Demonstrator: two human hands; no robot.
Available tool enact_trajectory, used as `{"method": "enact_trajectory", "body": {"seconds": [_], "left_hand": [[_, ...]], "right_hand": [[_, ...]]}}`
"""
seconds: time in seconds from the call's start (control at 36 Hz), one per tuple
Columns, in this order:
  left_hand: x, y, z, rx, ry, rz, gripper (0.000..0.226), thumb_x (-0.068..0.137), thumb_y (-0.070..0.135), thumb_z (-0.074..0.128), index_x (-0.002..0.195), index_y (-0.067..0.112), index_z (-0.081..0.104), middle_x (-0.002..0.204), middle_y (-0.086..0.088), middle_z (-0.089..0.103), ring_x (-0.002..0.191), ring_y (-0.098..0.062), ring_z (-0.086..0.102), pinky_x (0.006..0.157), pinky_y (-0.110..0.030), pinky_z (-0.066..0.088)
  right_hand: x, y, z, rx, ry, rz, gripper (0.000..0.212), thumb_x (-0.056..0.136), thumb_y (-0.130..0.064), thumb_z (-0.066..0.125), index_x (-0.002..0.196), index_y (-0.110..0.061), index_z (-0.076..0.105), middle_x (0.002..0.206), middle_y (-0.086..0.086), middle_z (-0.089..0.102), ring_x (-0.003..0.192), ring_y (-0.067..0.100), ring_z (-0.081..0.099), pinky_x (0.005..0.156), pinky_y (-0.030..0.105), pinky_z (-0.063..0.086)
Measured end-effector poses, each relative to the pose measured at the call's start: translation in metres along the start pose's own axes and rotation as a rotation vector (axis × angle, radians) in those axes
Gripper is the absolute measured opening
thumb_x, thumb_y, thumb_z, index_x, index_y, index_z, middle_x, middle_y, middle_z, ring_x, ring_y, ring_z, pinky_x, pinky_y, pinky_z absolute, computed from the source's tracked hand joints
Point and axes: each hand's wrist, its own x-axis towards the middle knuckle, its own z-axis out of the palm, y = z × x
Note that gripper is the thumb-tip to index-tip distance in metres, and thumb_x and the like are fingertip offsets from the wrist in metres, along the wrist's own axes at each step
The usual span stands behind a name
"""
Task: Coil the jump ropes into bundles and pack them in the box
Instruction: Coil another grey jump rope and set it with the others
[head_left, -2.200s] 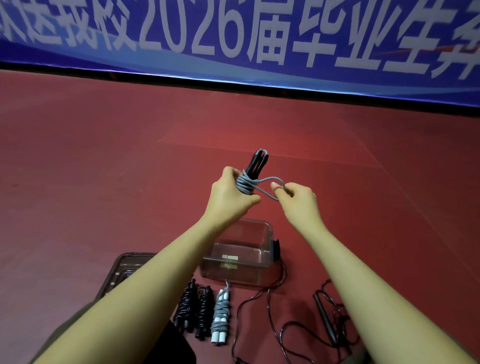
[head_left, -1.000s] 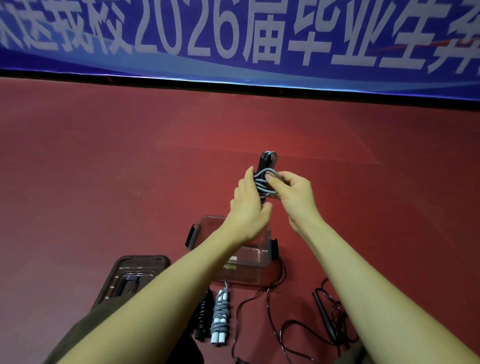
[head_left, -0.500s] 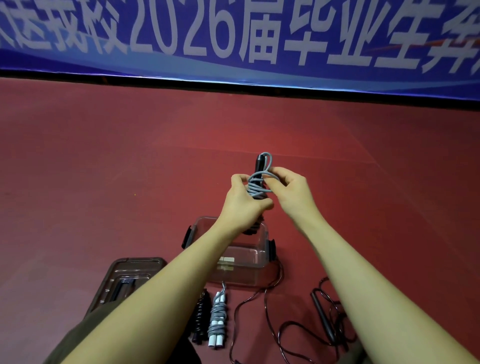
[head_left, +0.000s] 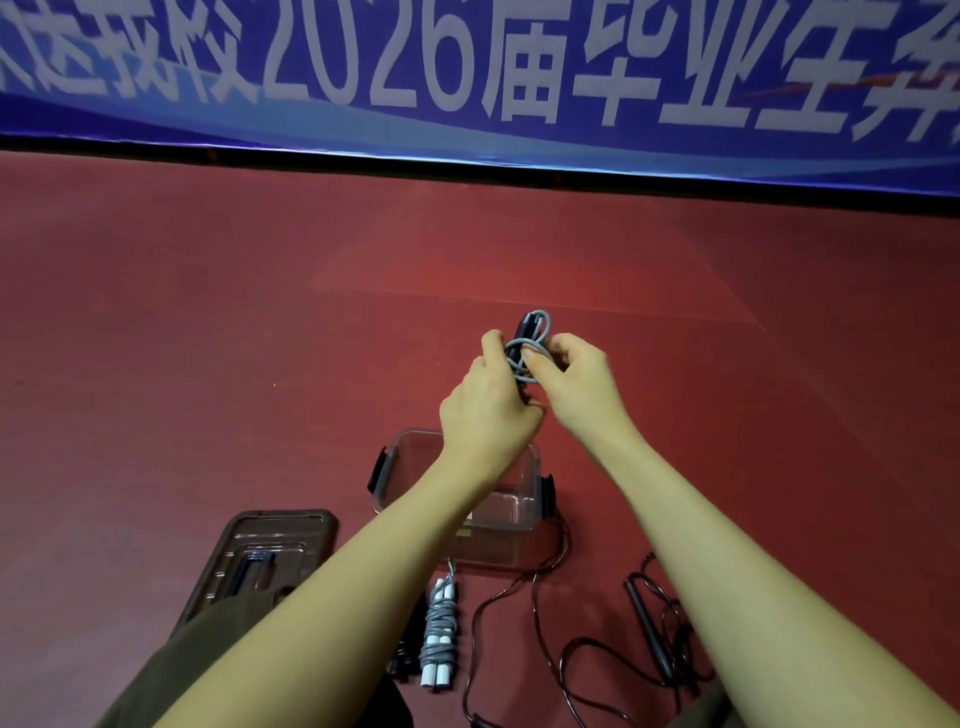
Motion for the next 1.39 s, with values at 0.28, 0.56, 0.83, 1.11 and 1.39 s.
{"method": "enact_trajectory", "body": {"seconds": [0.28,0.56,0.83,1.11,1.39], "left_hand": [[0.014,-0.006,-0.014,-0.538,-0.268,-0.166,0.053,0.071,0.013,0.07,0.116,0.017,0.043,0.089,-0.001,0.065,0.061,-0.013,0.064,0.057,-0.03,0.056],[0.009,-0.006,-0.016,-0.344,-0.171,0.004,0.042,0.073,0.015,0.063,0.113,0.02,0.054,0.084,0.004,0.064,0.075,-0.015,0.061,0.062,-0.024,0.049],[0.005,-0.009,-0.006,-0.163,-0.107,-0.1,0.024,0.081,0.023,0.061,0.095,0.011,0.045,0.094,-0.007,0.063,0.084,-0.03,0.059,0.069,-0.037,0.05],[0.005,-0.011,-0.009,0.0,-0.102,-0.093,0.027,0.083,0.023,0.059,0.101,0.011,0.042,0.098,-0.007,0.06,0.085,-0.03,0.057,0.063,-0.032,0.039],[0.001,-0.004,-0.012,0.042,-0.222,0.03,0.042,0.078,0.023,0.063,0.114,0.012,0.045,0.096,-0.004,0.064,0.089,-0.029,0.06,0.065,-0.032,0.045]], "right_hand": [[-0.002,-0.004,-0.01,-0.084,-0.163,-0.116,0.019,0.088,0.007,0.048,0.092,-0.005,0.062,0.08,0.002,0.059,0.071,0.008,0.049,0.064,0.017,0.038],[-0.001,-0.001,-0.014,-0.181,-0.058,-0.127,0.009,0.088,-0.011,0.061,0.082,-0.011,0.067,0.07,-0.001,0.06,0.066,0.009,0.049,0.064,0.027,0.038],[-0.005,-0.014,-0.008,-0.042,-0.095,-0.051,0.019,0.087,-0.016,0.066,0.076,-0.001,0.066,0.045,-0.011,0.045,0.042,0.003,0.033,0.046,0.013,0.025],[-0.005,-0.019,-0.021,0.047,-0.277,-0.023,0.014,0.086,0.007,0.058,0.096,-0.001,0.066,0.069,-0.005,0.059,0.054,-0.006,0.05,0.056,0.007,0.037],[-0.006,-0.012,-0.012,-0.142,0.0,-0.184,0.021,0.082,-0.002,0.066,0.087,-0.022,0.07,0.088,-0.008,0.046,0.091,0.015,0.043,0.076,0.001,0.027]]}}
